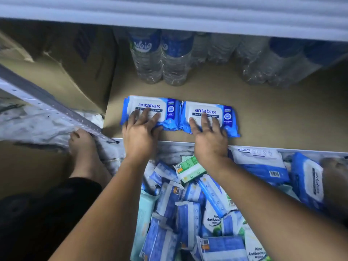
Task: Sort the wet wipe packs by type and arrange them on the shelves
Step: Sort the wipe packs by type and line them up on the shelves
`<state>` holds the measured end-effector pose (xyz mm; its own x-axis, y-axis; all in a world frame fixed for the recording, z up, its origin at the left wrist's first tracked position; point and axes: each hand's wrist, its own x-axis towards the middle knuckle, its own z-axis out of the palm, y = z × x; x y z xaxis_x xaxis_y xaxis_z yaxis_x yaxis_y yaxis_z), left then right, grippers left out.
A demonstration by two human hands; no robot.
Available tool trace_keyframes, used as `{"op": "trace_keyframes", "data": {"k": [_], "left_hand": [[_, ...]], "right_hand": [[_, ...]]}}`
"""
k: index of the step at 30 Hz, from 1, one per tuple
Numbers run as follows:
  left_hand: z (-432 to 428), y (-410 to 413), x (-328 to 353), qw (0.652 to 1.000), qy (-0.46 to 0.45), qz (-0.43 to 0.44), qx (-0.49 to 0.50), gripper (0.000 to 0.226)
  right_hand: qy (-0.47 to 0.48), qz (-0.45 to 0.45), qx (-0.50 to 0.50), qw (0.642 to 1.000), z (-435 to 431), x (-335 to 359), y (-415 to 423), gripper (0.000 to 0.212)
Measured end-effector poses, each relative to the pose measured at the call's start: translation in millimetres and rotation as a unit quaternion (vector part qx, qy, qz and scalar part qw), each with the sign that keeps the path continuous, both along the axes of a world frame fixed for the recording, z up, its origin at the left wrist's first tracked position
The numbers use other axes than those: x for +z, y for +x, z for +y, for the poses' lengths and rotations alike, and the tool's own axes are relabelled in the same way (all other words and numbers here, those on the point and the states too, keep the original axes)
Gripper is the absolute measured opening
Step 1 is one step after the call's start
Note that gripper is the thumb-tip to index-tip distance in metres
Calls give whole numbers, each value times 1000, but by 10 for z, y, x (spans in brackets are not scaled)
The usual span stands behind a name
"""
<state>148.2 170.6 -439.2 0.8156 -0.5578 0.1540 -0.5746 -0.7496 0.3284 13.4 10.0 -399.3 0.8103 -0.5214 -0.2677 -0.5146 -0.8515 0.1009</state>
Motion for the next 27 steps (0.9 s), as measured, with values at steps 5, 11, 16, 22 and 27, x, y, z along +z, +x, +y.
{"op": "trace_keyframes", "data": {"k": [5, 11, 16, 22, 27], "left_hand": [[-226, 392, -16, 1000, 3, -4, -13, 42], [-349, 560, -85, 1000, 12, -3, -7, 43], [-349, 551, -33, 1000, 21, 2, -20, 45], [-325, 181, 381, 998, 31, 45, -1, 75], [-276, -878, 494, 991, -69, 102, -61, 60]], "right_hand": [[-16, -11, 3, 1000, -161, -50, 328, 64], [-11, -13, 11, 1000, -340, -115, 568, 64], [5, 7, 17, 1000, -377, -60, 589, 67], [96, -52, -7, 994, -266, 281, 265, 107], [146, -231, -109, 956, -95, 530, -882, 81]]}}
